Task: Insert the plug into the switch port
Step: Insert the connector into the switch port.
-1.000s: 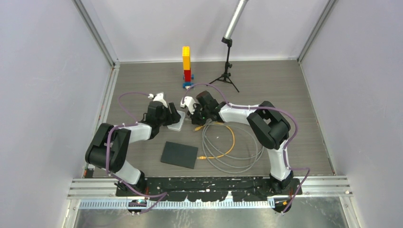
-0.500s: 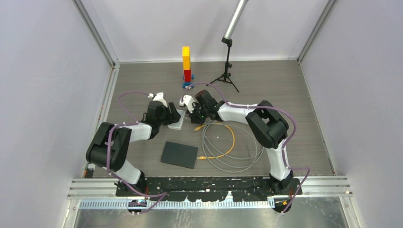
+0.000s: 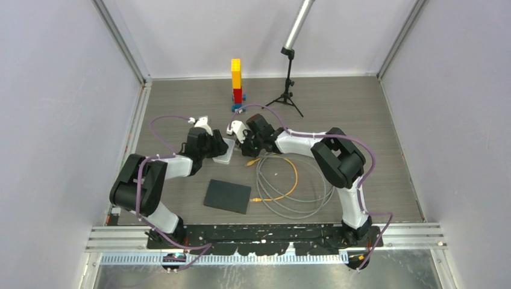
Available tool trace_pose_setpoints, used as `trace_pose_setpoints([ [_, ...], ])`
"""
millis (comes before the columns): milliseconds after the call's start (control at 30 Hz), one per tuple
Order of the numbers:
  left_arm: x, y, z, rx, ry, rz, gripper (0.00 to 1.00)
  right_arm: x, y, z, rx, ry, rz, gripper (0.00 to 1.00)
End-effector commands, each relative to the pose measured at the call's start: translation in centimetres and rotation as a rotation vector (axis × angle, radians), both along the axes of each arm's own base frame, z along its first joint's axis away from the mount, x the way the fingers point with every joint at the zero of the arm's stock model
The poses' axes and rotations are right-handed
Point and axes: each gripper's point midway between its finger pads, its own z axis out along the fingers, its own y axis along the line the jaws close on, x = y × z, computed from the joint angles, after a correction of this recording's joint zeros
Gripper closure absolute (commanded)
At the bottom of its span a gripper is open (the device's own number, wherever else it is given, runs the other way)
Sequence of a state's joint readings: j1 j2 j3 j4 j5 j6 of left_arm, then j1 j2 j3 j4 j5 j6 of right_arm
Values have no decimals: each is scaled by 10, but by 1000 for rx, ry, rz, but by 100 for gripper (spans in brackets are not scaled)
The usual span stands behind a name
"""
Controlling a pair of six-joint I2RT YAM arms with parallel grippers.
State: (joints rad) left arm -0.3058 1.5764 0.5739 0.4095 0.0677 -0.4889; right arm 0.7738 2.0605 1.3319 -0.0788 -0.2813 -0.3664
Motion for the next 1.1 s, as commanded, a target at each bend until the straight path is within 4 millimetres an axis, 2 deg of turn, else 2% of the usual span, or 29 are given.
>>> trace_pose_setpoints([
  [0,-18,-31,-6,-45,51,-137,48,6,35,20,95,-75,35,100],
  [767,-23,-48,-7,-63,61,-200,48,9,50,29,159,-119,27,100],
  [1067,-28,-63,-3,-87,62,-261,48,6,57,36,167,-139,44,100],
])
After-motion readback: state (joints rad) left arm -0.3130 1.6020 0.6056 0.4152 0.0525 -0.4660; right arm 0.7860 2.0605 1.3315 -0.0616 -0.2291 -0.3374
